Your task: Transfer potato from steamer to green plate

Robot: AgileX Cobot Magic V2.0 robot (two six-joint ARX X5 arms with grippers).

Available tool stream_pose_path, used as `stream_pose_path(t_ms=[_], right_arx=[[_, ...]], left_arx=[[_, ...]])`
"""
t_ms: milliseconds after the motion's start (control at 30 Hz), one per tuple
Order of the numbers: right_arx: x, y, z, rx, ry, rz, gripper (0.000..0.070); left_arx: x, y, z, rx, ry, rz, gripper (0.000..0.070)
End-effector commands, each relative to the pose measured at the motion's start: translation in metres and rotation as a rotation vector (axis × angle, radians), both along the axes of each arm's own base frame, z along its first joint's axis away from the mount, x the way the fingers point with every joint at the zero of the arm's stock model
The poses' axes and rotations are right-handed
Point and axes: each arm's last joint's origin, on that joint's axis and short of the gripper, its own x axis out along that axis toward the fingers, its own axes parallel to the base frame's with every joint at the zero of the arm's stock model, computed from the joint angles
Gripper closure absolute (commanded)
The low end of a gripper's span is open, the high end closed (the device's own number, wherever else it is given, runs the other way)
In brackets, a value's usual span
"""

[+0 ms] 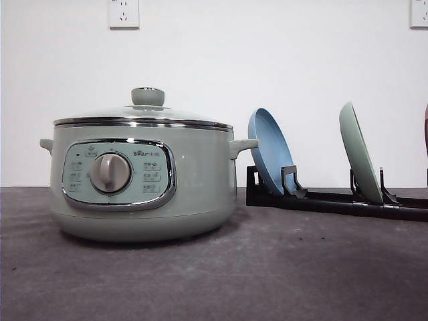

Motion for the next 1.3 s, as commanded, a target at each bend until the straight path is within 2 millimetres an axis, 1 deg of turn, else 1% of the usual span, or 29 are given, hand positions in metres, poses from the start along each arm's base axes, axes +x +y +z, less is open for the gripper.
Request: stream_pose_path(t_ms=[0, 133, 233, 333, 433, 467, 600, 700, 800, 900, 967, 1067, 1167, 1267], right_arx=[[-0.002, 0.0, 0.009, 0.079, -0.025, 0.001, 0.0694], [-0.008, 0.0, 0.031, 0.125, -0.071, 0.002, 0.0694], [-0.012, 0.001, 0.052, 0.164, -0.077, 0.02, 0.0694], [-0.015, 0.001, 0.075, 0.183, -0.069, 0.042, 0.0694], [-0.016, 0.002, 0.102, 0.182, -0.068, 0.077, 0.0694], [-0.016, 0.003, 0.112, 0.18, -0.066, 0.095, 0.0694], [-0.011, 0.005, 0.146, 0.177, -0.011, 0.171, 0.0694], [-0.004, 0.007, 0.168, 0.153, 0.061, 0.236, 0.0694], [0.005, 0.01, 0.187, 0.105, 0.127, 0.326, 0.0694], [0.015, 0.012, 0.199, 0.06, 0.188, 0.4, 0.0694], [0.02, 0.014, 0.205, 0.039, 0.224, 0.447, 0.0694], [0.027, 0.02, 0.209, 0.023, 0.264, 0.528, 0.0694], [0.033, 0.028, 0.207, -0.008, 0.277, 0.606, 0.0694], [0.035, 0.035, 0.205, -0.07, 0.267, 0.673, 0.0694]], left_arx=[[-0.002, -0.001, 0.02, -0.068, -0.068, -0.005, 0.0698], [-0.004, -0.002, 0.05, -0.078, -0.108, -0.018, 0.0698], [-0.002, -0.002, 0.076, -0.078, -0.121, -0.021, 0.0698], [0.004, -0.003, 0.103, -0.079, -0.124, -0.027, 0.0698], [0.013, -0.005, 0.133, -0.08, -0.12, -0.068, 0.0698], [0.017, -0.006, 0.144, -0.074, -0.11, -0.088, 0.0698], [0.03, -0.01, 0.177, -0.047, -0.008, -0.173, 0.0698], [0.04, -0.013, 0.195, -0.017, 0.082, -0.239, 0.0698], [0.047, -0.017, 0.21, 0.011, 0.121, -0.294, 0.0698], [0.053, -0.023, 0.22, 0.008, 0.145, -0.386, 0.0699], [0.057, -0.028, 0.224, 0.011, 0.151, -0.46, 0.0699], [0.062, -0.036, 0.224, 0.027, 0.167, -0.563, 0.0699], [0.066, -0.045, 0.22, 0.042, 0.202, -0.646, 0.0699], [0.067, -0.053, 0.215, 0.09, 0.22, -0.704, 0.0698]])
